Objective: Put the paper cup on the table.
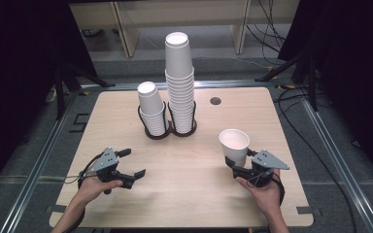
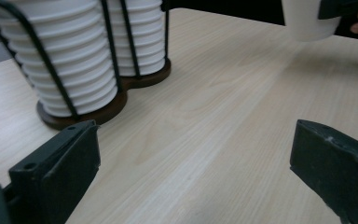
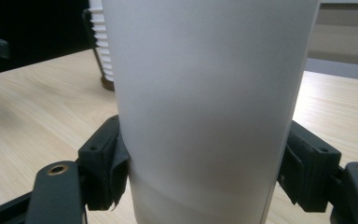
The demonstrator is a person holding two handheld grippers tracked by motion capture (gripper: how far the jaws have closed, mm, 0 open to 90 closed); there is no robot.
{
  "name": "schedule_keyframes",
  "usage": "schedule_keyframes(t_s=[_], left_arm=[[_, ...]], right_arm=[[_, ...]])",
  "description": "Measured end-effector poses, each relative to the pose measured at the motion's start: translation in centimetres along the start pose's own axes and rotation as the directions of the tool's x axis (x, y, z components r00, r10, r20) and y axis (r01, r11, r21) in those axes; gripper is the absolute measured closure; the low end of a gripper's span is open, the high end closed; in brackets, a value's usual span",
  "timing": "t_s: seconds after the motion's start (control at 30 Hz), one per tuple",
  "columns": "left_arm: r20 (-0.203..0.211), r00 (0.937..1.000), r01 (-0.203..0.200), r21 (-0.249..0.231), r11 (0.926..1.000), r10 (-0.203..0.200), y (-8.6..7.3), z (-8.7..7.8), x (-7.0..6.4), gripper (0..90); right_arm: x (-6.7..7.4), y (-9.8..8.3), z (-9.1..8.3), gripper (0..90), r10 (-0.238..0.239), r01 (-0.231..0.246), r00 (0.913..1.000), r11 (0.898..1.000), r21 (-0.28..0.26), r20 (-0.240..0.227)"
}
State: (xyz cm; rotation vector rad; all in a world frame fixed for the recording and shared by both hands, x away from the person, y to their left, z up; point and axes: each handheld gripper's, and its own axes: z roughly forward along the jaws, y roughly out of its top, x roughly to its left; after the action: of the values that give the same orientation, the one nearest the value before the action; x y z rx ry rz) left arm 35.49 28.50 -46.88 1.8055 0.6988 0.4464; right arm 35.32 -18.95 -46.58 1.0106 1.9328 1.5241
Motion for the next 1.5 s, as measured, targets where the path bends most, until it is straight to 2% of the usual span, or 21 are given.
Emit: schedule_keyframes(t_s=[0.07,0.1,0.17,0.27,0.3,0.33,0.5,0.53,0.57,0.6,0.67,0.7,0.77,0.87,1.07,1.13,1.17,1.2,1.27,1.37,1.5], left_arm=[[-0.024,0.9995,0.021,-0.004,0.9998,-0.022,-0.6,-0.1,0.1,0.9],[-0.024,0.9994,0.025,-0.016,0.9996,-0.025,-0.9,0.0,0.1,1.0],[-0.053,0.9984,0.018,-0.003,0.9998,-0.018,-1.2,-0.2,0.2,0.7],[-0.065,0.9976,0.024,-0.021,0.9995,-0.025,-1.4,-0.3,0.3,0.8],[-0.079,0.9966,0.024,-0.01,0.9997,-0.024,-1.4,-0.5,0.2,0.8],[-0.079,0.9965,0.028,-0.031,0.9991,-0.03,-1.5,-0.4,0.3,0.8],[-0.101,0.994,0.036,-0.046,0.9983,-0.04,-1.8,-0.6,0.2,0.8],[-0.108,0.9935,0.032,-0.042,0.9986,-0.036,-1.8,-0.8,0.2,0.8],[-0.112,0.9931,0.03,-0.038,0.9988,-0.034,-1.8,-0.9,0.3,0.8],[-0.118,0.9924,0.03,-0.037,0.9989,-0.034,-1.8,-1.0,0.3,0.8],[-0.125,0.9917,0.026,-0.04,0.9988,-0.031,-1.7,-1.1,0.3,0.8],[-0.123,0.9919,0.026,-0.047,0.9985,-0.032,-1.7,-1.1,0.4,0.8],[-0.141,0.9894,0.033,-0.035,0.9989,-0.038,-1.7,-1.3,0.4,0.8],[-0.141,0.9891,0.037,-0.042,0.9984,-0.043,-1.8,-1.3,0.5,0.8],[-0.138,0.9892,0.045,-0.04,0.9982,-0.05,-1.9,-1.3,0.6,0.9],[-0.127,0.9904,0.048,-0.059,0.9971,-0.055,-2.0,-1.1,0.7,0.9],[-0.13,0.9901,0.045,-0.051,0.9977,-0.052,-2.0,-1.2,0.7,0.9],[-0.125,0.9907,0.046,-0.059,0.9972,-0.053,-2.0,-1.2,0.7,0.9],[-0.124,0.991,0.044,-0.06,0.9972,-0.051,-2.0,-1.3,0.7,1.0],[-0.136,0.9896,0.042,-0.041,0.9982,-0.048,-2.0,-1.6,0.7,1.0],[-0.129,0.9903,0.045,-0.061,0.9971,-0.053,-2.2,-1.5,0.8,1.0]], right_arm=[[-0.2,-0.1,-0.3,26.9,-0.023,0.022,0.9994,1.0,0.018,0.027],[-0.2,-0.2,-0.4,26.9,-0.007,0.006,0.9991,1.0,0.006,0.041],[-0.4,-0.2,-0.5,26.9,-0.004,0.004,0.9999,1.0,0.007,0.014],[-0.5,-0.4,-0.7,26.8,-0.007,0.007,0.9989,1.0,0.003,0.046],[-0.5,-0.4,-0.7,26.8,0.02,-0.02,0.9992,1.0,0.003,0.035],[-0.6,-0.4,-0.8,26.8,0.014,-0.014,0.9994,1.0,0.001,0.031],[-1.4,-0.8,-1.4,26.8,-0.009,0.009,0.9976,1.0,0.0,0.068],[-1.5,-1.0,-1.6,26.8,0.005,-0.006,0.9955,1.0,0.008,0.095],[-1.5,-1.1,-1.6,26.7,0.022,-0.022,0.9957,1.0,-0.002,0.09],[-1.7,-1.2,-1.6,26.7,0.001,0.0,0.9953,1.0,-0.007,0.096],[-1.8,-1.3,-1.6,26.8,0.007,-0.007,0.9963,1.0,-0.001,0.085],[-1.6,-1.3,-1.8,26.7,0.037,-0.038,0.9937,0.999,0.004,0.106],[-1.9,-1.3,-1.8,26.7,0.009,-0.009,0.994,1.0,-0.006,0.109],[-2.0,-1.4,-1.8,26.7,0.013,-0.011,0.99,1.0,-0.013,0.14],[-2.5,-1.7,-2.2,26.7,0.009,-0.013,0.9843,1.0,0.022,0.176],[-2.6,-1.8,-2.3,26.7,0.017,-0.024,0.9818,0.999,0.036,0.189],[-2.7,-1.8,-2.4,26.7,0.0,-0.012,0.9771,0.998,0.053,0.213],[-2.7,-1.8,-2.3,26.7,0.023,-0.036,0.9785,0.998,0.057,0.205],[-2.8,-1.9,-2.1,26.7,0.021,-0.033,0.973,0.998,0.051,0.23],[-3.0,-1.9,-2.0,26.7,0.011,-0.033,0.9731,0.995,0.092,0.23],[-3.1,-2.0,-1.6,26.6,0.024,-0.05,0.9692,0.994,0.098,0.245]])
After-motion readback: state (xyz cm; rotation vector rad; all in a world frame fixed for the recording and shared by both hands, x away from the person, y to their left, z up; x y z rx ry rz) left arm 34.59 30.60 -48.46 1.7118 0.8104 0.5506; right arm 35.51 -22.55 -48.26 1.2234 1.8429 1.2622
